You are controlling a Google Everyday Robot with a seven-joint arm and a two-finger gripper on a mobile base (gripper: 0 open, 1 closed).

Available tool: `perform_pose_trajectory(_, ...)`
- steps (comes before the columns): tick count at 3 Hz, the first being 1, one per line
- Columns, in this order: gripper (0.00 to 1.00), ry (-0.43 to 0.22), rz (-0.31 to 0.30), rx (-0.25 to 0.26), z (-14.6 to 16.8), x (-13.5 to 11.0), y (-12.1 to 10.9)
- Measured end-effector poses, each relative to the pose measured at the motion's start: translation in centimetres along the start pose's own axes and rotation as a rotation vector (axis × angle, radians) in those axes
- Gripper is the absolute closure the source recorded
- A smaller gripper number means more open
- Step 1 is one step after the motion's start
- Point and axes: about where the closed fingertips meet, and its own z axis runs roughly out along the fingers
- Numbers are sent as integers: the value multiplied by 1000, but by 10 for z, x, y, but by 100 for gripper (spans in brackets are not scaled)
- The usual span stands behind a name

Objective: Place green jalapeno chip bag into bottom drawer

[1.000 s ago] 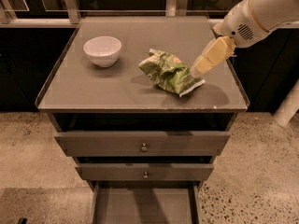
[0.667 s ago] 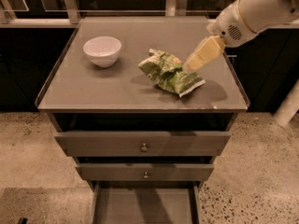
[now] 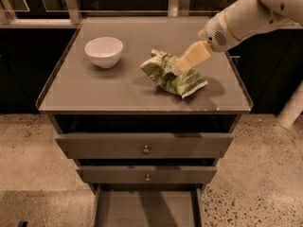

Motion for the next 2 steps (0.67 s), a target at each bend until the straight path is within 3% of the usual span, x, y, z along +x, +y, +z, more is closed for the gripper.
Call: perform_pose_trajectory(2, 0, 24, 38, 16, 38, 5, 9)
